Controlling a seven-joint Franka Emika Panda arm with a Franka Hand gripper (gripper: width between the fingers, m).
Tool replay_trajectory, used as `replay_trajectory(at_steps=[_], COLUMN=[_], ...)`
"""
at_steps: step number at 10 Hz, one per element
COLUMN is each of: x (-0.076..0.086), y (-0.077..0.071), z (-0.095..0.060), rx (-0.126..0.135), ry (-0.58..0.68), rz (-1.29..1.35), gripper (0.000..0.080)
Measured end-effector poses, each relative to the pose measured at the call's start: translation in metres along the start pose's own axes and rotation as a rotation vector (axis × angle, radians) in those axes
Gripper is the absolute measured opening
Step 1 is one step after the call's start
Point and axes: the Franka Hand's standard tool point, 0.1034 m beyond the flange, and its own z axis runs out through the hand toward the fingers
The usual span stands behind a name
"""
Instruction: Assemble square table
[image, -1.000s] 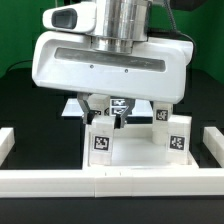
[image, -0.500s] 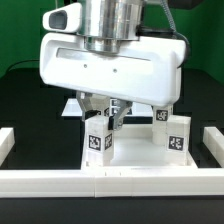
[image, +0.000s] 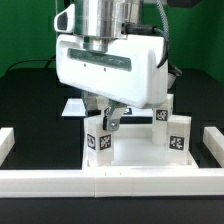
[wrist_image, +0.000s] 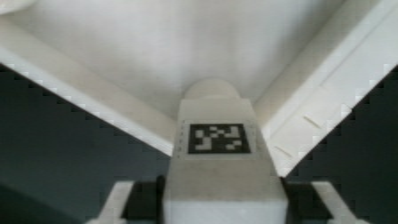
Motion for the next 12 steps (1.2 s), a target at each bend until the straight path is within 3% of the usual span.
replay_trajectory(at_steps=[2, 3, 6, 8, 9, 10, 11, 12], x=[-0.0004, -0.0024, -0.0051, -0.0060, -0.0063, -0.0069, -0.0068, -0.0068], y=[-0.0004, -0.0028, -0.0074, -0.0074, -0.0072, -0.0073, -0.0069, -0.0068], z=[0.0004, 0.0006, 0.0004, 0.0003, 0.0004, 0.0003, 0.0006, 0.0007], rx=[0.042, 0.048, 0.047, 0.043, 0.041, 0.039, 0.039, 0.038], ry=[0.006, 0.008, -0.007, -0.009, -0.008, -0.009, -0.007, -0.005], rz=[0.314, 0.474, 0.791, 0.771, 0.723, 0.682, 0.619, 0.522], gripper=[0.0285, 0.0285, 0.0288, 0.0288, 0.0385, 0.0385, 0.0559, 0.0630])
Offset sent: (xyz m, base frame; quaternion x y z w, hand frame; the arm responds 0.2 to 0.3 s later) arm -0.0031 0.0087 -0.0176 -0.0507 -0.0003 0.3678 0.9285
